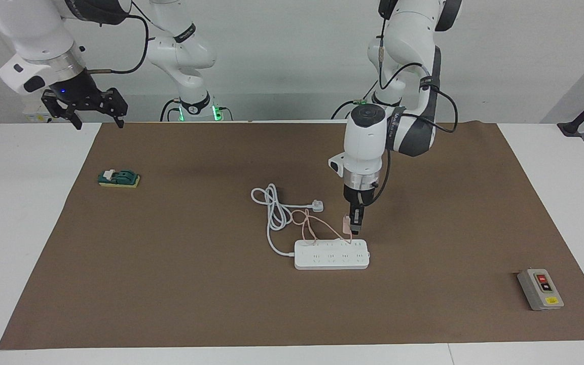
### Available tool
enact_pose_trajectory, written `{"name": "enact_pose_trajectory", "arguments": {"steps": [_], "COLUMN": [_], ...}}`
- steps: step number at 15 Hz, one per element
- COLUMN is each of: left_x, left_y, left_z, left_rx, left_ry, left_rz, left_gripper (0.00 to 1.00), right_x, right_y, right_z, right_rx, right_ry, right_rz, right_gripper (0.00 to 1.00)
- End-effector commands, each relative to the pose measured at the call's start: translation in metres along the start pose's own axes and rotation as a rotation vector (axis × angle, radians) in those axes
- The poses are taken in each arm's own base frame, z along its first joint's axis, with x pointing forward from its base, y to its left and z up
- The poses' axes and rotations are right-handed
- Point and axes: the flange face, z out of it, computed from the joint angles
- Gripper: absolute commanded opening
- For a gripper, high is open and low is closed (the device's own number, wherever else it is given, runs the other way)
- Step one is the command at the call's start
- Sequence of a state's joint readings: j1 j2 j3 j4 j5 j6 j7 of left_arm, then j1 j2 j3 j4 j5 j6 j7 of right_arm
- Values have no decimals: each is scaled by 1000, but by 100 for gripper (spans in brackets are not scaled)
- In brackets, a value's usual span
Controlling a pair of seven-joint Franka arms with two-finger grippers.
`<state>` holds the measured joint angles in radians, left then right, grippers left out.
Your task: Plug charger into power strip
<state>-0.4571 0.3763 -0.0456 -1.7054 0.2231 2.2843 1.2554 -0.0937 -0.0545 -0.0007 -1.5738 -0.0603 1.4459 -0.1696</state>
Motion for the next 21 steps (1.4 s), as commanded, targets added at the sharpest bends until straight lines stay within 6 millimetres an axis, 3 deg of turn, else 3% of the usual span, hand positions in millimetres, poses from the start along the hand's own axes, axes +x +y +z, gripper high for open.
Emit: {"name": "enact_pose_trajectory", "arguments": {"steps": [1,3,6,11,21], "left_x": [-2,-2,-20,-31,-26], "left_y": [-10,-16,-10,-8,-14], "left_z": [4,6,22,30,45], "left_rx": [20,10,-87,-127,-59], "left_ry": [-13,-8,57,87,-11], "left_rz": [20,8,-118,-245,-141], "left_gripper": [0,0,0,0,0], "right_x": [-4,-3,-3,-3,-3], "right_y": [-1,0,-2,-1,-1], "right_z": [-2,-1,0,0,-1], "right_rx": [5,6,7,7,44], "right_ry": [-16,-21,-22,-24,-7], "right_rz": [-21,-18,-2,1,7], "right_gripper": [100,100,100,100,100]}}
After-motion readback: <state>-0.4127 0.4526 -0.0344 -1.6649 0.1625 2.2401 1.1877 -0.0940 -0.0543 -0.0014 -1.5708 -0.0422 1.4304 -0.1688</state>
